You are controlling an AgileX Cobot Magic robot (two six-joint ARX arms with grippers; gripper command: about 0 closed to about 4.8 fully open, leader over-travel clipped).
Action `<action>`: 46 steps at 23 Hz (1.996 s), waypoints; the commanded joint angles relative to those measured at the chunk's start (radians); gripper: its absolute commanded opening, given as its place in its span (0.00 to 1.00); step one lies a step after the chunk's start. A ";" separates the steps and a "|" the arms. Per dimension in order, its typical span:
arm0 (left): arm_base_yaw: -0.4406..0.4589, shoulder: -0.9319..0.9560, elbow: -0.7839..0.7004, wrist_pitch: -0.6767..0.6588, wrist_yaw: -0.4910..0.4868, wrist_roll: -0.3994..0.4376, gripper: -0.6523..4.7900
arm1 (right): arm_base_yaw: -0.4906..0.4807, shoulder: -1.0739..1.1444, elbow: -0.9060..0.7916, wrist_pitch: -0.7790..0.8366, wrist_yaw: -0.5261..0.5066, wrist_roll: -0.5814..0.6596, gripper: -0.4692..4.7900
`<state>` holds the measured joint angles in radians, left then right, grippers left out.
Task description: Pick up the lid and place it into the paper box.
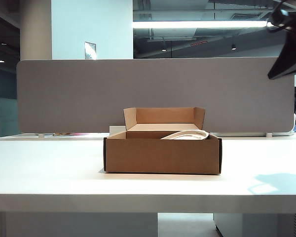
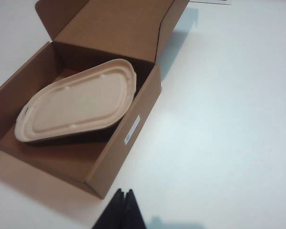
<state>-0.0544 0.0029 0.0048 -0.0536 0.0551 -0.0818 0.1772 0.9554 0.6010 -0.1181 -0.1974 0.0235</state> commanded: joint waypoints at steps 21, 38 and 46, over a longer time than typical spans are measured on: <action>-0.001 0.001 0.003 0.008 0.058 0.002 0.11 | 0.002 -0.711 -0.518 0.010 0.285 0.130 0.07; -0.001 0.001 0.003 0.006 0.058 0.002 0.11 | -0.173 -0.956 -0.601 -0.023 0.140 0.100 0.07; -0.001 0.001 0.003 0.006 0.058 0.002 0.11 | -0.171 -0.956 -0.600 0.032 0.169 0.098 0.07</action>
<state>-0.0544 0.0032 0.0048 -0.0570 0.1093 -0.0795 0.0040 0.0013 0.0067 -0.1001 -0.0277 0.1257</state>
